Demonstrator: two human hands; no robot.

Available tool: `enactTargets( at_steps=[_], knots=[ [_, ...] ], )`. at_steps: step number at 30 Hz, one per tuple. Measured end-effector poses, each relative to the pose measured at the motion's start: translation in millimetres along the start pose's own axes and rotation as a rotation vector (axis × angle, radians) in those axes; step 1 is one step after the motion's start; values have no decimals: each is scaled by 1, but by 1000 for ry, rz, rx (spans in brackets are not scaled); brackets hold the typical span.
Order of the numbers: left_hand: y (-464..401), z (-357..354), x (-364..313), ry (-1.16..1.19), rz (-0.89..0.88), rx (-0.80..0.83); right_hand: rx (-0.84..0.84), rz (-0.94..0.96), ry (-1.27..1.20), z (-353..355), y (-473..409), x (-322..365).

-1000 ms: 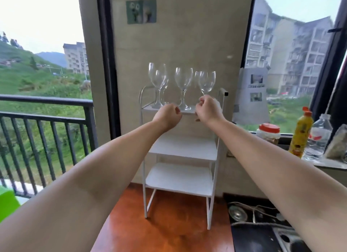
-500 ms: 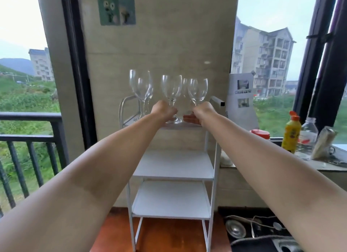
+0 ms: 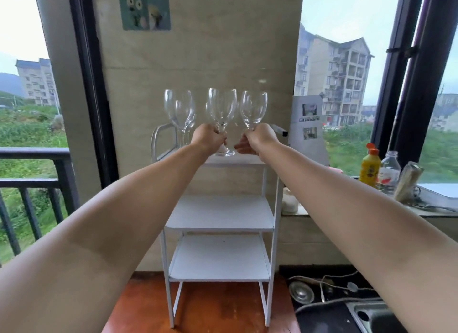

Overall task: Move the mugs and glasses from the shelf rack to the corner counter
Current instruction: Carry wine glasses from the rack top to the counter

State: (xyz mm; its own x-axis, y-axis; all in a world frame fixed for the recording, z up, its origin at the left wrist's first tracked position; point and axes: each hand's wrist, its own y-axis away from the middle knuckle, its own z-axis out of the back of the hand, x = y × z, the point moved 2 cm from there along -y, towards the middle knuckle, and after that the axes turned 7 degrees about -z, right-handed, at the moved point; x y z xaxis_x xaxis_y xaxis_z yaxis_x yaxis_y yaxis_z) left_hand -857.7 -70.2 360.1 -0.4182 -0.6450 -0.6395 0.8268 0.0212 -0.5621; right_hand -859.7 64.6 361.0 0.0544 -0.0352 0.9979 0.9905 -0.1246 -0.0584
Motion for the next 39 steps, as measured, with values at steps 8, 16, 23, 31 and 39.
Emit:
enactTargets(
  at_steps=[8, 16, 23, 31, 39],
  knots=[
    [39, 19, -8, 118, -35, -197, -9, 215, 65, 10, 30, -3],
    [102, 33, -3, 199, -4, -214, 22, 254, 11, 18, 89, -29],
    [193, 39, 2, 205, 104, -114, 17, 78, 5, 24, 164, -85],
    [341, 8, 24, 162, 314, 165, -39, -162, 30, 50, 287, -187],
    [448, -67, -10, 269, 364, 413, -237, -372, 44, 141, 383, -276]
  ],
)
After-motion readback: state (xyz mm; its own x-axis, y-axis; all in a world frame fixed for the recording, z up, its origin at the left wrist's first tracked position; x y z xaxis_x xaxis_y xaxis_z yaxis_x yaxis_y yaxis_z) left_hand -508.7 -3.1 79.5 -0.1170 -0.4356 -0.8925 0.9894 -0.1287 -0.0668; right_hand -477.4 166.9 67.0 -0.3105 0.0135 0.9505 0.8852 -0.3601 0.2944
